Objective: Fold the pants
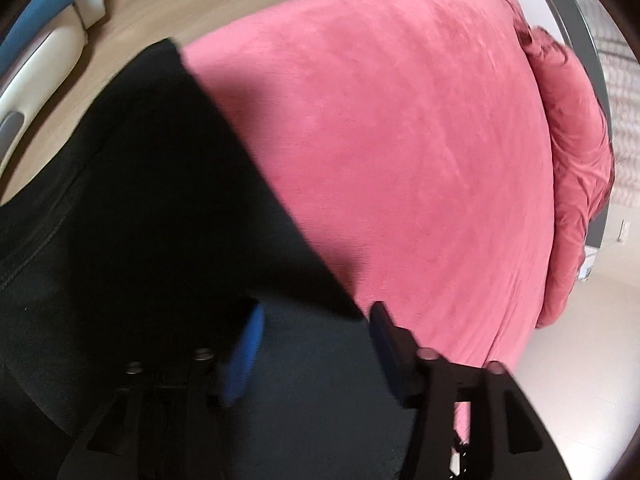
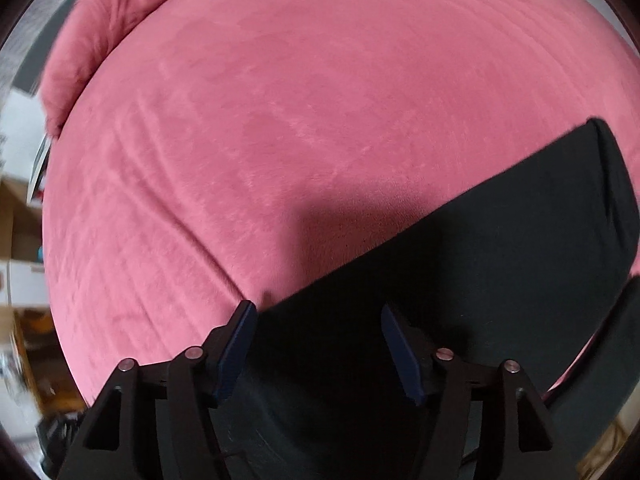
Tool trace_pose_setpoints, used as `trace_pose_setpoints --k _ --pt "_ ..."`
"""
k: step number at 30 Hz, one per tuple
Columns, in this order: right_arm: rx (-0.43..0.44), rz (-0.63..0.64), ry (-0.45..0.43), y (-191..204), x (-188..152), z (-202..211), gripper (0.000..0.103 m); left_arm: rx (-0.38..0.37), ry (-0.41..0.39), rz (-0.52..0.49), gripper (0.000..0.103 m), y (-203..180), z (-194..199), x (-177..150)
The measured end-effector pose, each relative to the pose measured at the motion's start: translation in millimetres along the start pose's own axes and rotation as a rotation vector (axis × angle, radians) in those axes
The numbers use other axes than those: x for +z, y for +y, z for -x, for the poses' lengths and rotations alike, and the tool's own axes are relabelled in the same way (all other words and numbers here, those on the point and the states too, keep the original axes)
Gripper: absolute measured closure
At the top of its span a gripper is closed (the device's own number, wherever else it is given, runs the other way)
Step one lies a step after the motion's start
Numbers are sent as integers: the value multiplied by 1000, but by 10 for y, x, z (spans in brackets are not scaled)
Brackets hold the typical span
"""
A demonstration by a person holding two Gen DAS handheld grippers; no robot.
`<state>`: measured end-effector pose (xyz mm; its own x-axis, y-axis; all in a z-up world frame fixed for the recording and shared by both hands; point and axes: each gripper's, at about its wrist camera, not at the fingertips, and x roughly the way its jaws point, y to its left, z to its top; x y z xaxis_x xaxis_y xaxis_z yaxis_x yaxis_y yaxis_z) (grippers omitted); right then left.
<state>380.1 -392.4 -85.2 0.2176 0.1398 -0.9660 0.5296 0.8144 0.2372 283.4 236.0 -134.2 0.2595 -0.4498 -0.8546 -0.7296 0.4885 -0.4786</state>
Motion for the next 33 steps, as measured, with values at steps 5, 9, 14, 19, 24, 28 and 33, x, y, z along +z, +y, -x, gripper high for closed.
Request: trace_pose_setpoints --k 5,9,14,19,24,28,33 --pt "-84 2 16 119 -3 -98 30 52 44 44 30 -96 -137 101" --pt "-183 64 4 292 -71 -177 31 85 67 56 27 -165 -218 211" --pt "-207 155 -54 352 -213 -162 47 153 39 -39 42 -297 -286 174" --pt "-175 196 -98 234 -342 -54 83 155 6 -93 82 -215 -231 42" --pt "1 100 -104 -121 -426 126 90 -65 -26 -47 96 116 -117 -39" --pt "103 59 -138 -324 -550 305 92 -195 -83 -116 97 281 51 -206" --pt "228 8 -203 -560 -709 631 92 -385 -118 -188 97 591 379 -290"
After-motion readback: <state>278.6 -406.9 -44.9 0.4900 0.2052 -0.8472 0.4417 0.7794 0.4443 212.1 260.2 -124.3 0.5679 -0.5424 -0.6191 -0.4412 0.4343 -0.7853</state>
